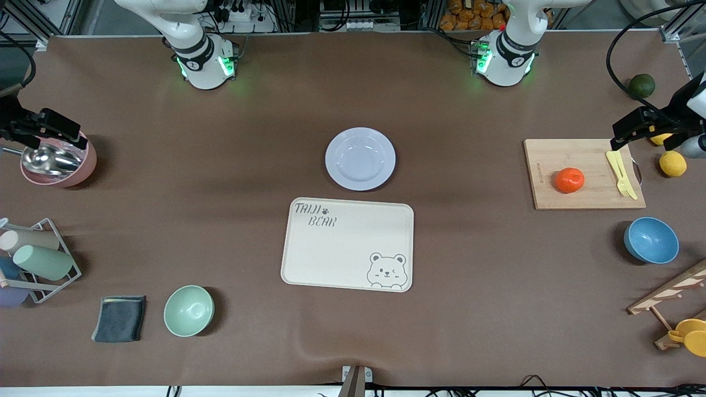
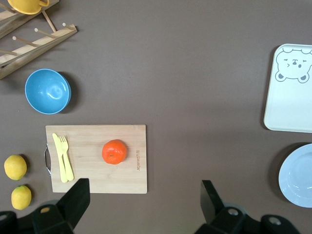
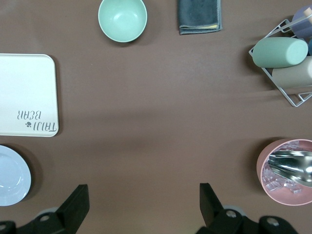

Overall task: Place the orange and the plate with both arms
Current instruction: 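Reach the left gripper down to the orange on the cutting board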

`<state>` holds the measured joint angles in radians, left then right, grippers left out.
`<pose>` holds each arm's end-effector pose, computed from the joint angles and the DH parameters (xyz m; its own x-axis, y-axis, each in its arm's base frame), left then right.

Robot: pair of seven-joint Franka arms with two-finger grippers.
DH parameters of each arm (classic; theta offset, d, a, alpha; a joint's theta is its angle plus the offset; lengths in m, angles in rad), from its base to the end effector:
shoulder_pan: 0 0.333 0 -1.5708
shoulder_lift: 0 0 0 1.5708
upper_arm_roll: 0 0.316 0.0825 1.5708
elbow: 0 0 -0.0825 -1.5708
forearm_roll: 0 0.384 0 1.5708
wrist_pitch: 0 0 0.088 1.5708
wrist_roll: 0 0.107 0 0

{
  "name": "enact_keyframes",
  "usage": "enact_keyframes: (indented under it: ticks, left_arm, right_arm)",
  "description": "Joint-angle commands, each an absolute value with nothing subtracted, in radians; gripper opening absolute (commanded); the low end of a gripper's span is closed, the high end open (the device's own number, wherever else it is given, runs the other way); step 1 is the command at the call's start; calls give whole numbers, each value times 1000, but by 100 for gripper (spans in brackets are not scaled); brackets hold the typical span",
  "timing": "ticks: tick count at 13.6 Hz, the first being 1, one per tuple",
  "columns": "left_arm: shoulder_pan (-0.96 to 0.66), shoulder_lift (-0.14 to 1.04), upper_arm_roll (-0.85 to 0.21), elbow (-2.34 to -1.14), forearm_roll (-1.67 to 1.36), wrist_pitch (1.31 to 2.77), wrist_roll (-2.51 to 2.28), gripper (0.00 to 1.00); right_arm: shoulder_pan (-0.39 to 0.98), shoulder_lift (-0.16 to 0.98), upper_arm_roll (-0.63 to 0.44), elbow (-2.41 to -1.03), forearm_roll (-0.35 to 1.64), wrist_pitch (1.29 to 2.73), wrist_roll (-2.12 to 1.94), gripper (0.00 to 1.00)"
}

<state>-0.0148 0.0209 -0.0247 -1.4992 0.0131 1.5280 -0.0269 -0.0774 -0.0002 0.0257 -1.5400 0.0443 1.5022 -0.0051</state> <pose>0.5569 -0.0204 0.6428 0.9999 -0.0120 0.0082 -0.0119 -0.9999 -0.0124 0.5471 -0.0233 0.6333 0.9984 -0.0435 -0.0373 -0.0452 -0.9980 -0.0445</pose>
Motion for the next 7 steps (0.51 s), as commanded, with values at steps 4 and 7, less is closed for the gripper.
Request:
enact_keyframes:
  ticks: [4, 7]
  left_arm:
    - [-6, 21, -20, -1499, 9, 1508, -29, 100]
    - [31, 49, -18, -1575, 12, 1529, -26, 100]
  right_arm:
    - [-67, -5, 26, -1549, 26, 1529, 5, 100]
    - [-67, -2, 23, -1555, 26, 1539, 5, 100]
